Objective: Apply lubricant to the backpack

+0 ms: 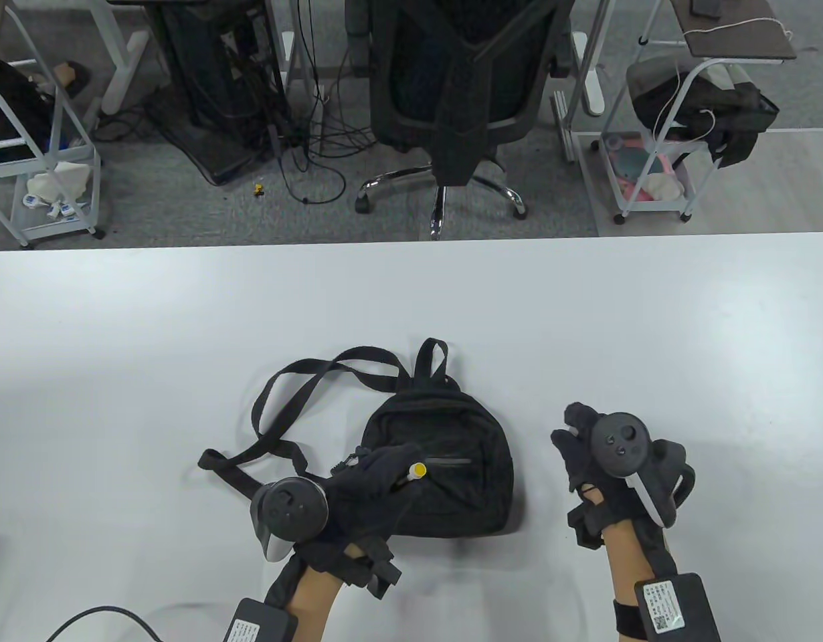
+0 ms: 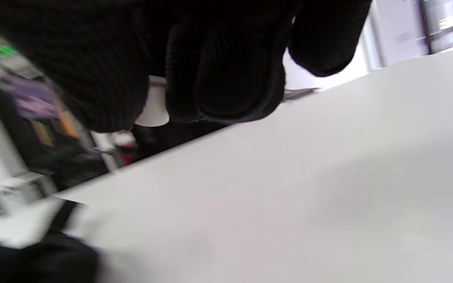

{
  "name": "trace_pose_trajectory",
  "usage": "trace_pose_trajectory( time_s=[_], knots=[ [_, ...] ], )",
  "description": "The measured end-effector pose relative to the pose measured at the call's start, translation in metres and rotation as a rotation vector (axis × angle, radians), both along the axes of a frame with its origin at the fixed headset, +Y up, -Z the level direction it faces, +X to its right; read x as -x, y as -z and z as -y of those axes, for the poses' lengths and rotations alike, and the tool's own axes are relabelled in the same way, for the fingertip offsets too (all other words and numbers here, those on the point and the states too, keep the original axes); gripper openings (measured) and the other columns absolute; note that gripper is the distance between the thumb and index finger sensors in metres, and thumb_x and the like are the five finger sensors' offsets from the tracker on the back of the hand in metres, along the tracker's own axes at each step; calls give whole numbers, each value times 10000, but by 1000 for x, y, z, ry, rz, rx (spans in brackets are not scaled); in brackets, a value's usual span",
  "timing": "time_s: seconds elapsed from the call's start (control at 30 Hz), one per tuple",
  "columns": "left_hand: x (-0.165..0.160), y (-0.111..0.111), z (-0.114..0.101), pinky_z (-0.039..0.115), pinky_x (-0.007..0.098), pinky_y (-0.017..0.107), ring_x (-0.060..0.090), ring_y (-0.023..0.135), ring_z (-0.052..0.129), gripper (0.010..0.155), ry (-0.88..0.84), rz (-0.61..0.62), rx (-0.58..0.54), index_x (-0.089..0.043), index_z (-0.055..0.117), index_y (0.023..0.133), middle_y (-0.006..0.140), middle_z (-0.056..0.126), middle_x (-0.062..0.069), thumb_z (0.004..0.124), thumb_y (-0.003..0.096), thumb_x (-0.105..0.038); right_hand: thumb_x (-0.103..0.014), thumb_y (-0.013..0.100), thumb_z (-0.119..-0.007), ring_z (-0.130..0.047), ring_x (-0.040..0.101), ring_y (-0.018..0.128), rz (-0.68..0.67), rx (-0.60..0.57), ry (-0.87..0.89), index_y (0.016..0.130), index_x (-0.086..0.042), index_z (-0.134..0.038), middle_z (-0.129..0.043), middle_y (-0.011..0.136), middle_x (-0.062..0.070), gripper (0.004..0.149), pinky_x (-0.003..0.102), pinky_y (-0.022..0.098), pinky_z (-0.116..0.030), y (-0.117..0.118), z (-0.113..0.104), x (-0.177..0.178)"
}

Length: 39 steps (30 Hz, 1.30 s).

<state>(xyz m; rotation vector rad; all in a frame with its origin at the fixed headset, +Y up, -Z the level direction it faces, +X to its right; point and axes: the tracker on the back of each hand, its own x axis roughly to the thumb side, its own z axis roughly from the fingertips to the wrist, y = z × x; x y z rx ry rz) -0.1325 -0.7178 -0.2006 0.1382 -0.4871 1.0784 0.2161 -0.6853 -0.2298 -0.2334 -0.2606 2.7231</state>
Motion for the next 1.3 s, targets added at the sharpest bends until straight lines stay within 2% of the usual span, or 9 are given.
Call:
trace_pose_trajectory(
  time_s=[0.13, 0.3, 0.43, 1.3],
  knots=[
    [-4, -1, 0, 895, 573, 480, 334, 529, 1053, 533, 49, 3, -10, -97, 867, 913, 876, 900, 172, 952, 428, -300, -437, 473, -942, -1069, 164, 553, -163, -140, 81, 905, -330, -842, -941, 819, -9, 455, 488, 608, -788, -21, -18, 27],
    [-11, -4, -4, 907, 550, 468, 314, 497, 1044, 533, 121, 21, -43, -96, 869, 911, 861, 905, 171, 958, 422, -288, -409, 478, -940, -1062, 170, 581, -395, -131, 232, 923, -312, -821, -923, 847, 0, 471, 492, 613, -785, -35, -21, 56],
    [-16, -7, -6, 919, 535, 466, 300, 489, 1048, 529, 149, 40, -69, -113, 886, 898, 847, 916, 154, 976, 412, -301, -404, 475, -953, -1058, 151, 587, -504, -122, 245, 946, -310, -788, -915, 850, -16, 508, 489, 615, -786, -43, -18, 77],
    [-24, -11, -7, 938, 547, 441, 305, 443, 1044, 521, 228, 50, -86, -82, 910, 869, 807, 929, 173, 999, 396, -281, -395, 464, -955, -1061, 155, 579, -585, -79, 178, 920, -298, -814, -925, 835, -14, 487, 489, 608, -792, -44, -6, 96]
  ],
)
